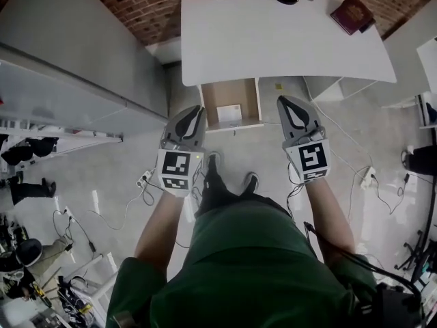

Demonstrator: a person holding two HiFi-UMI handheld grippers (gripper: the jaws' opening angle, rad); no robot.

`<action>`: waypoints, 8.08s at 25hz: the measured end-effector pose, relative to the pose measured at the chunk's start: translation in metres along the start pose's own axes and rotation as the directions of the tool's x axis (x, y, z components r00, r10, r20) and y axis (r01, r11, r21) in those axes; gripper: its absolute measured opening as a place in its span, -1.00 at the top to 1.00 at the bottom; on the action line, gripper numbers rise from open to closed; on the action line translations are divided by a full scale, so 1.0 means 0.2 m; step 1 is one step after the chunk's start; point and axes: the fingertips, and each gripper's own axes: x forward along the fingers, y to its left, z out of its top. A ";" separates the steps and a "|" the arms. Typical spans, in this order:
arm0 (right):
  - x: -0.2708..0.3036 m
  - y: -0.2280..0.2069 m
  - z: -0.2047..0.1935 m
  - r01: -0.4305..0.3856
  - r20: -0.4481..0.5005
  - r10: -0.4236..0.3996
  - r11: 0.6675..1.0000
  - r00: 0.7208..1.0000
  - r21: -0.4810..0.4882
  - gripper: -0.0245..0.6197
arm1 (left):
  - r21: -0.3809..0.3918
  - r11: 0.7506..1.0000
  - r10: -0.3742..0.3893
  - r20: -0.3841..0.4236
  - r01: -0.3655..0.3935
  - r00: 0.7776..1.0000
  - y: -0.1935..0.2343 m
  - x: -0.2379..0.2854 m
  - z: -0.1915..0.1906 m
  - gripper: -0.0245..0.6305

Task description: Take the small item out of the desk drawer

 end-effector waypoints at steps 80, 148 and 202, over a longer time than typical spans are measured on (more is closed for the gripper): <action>0.13 0.49 -1.66 0.275 -0.464 -0.041 0.851 0.885 0.448 0.91 | 0.198 0.545 -0.327 -0.845 0.815 0.424 -0.26 1.66 -2.57 0.56; 0.15 0.44 -1.20 0.244 -0.403 -0.073 0.887 0.912 0.392 0.91 | 0.382 0.639 -0.430 -0.542 0.668 0.722 -0.31 1.30 -1.66 0.85; 0.30 -0.02 -0.16 0.341 -0.237 -0.270 0.872 0.933 0.350 0.91 | 0.404 0.564 -0.507 -0.519 0.721 0.688 0.28 1.24 -0.28 0.85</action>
